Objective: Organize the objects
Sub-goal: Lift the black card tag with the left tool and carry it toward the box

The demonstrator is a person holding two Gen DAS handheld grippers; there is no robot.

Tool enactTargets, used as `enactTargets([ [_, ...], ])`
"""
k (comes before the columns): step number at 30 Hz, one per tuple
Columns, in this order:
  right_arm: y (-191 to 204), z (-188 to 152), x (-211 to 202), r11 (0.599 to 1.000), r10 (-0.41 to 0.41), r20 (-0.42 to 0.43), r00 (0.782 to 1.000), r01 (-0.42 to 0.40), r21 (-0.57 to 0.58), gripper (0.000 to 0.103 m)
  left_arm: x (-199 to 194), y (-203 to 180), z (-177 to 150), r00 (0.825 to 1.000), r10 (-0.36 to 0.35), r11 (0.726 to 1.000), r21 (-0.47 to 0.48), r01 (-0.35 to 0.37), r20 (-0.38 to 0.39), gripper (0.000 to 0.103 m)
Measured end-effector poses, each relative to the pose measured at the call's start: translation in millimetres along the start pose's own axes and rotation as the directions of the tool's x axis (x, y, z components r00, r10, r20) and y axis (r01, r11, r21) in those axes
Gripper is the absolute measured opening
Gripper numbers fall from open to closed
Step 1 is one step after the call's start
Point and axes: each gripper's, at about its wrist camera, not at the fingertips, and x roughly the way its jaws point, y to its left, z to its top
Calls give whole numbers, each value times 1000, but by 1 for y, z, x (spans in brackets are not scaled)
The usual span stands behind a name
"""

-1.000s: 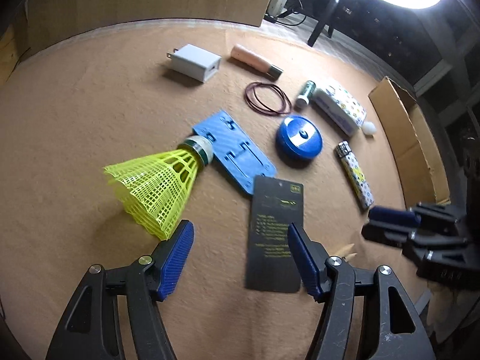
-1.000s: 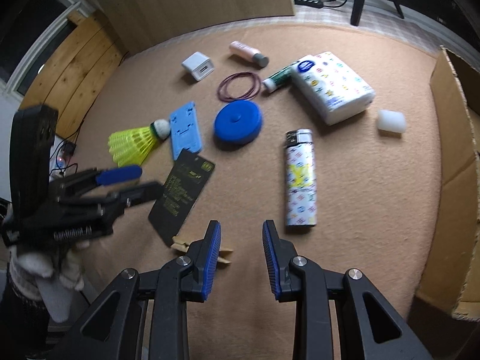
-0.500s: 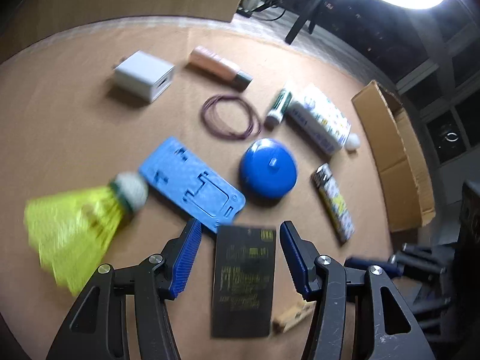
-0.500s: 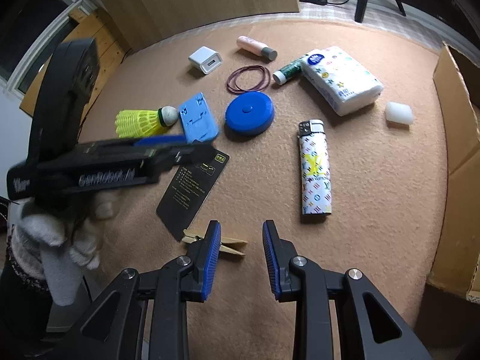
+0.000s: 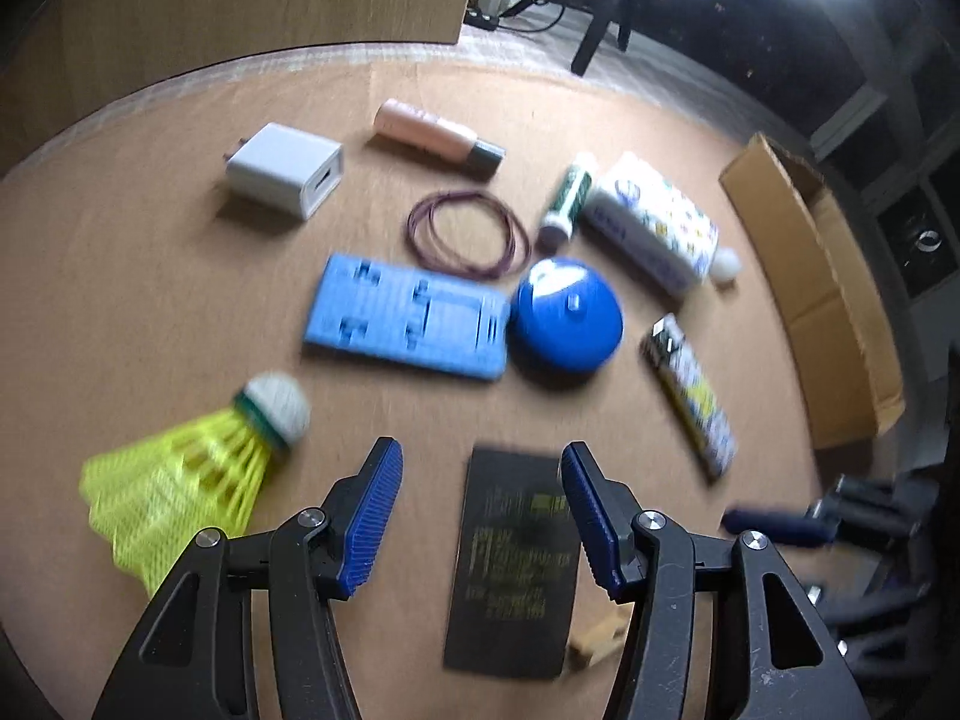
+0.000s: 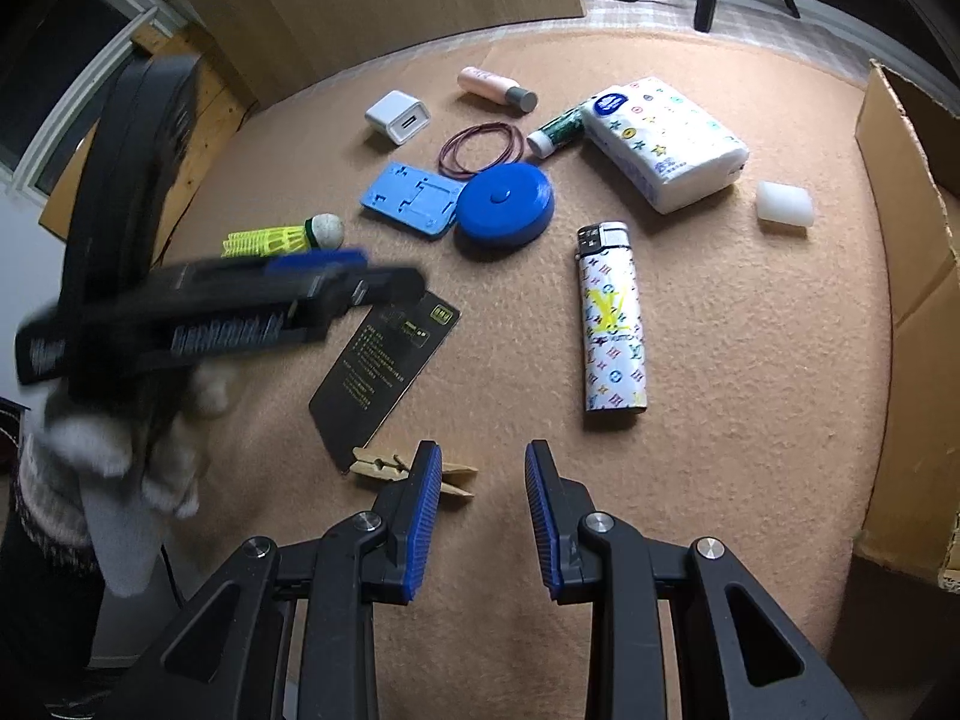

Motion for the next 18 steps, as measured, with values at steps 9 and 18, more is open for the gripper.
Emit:
enactTargets([
  [9,-9,-1,-7,999,-16,33,999,15,44,31,2,-28,-23,991,136,984,119,-133,-15,60],
  [18,-12,-8,-29,996,-77,87,993,74,43,32,2,-44,-25,984,179,967,188,-172,-20,53],
])
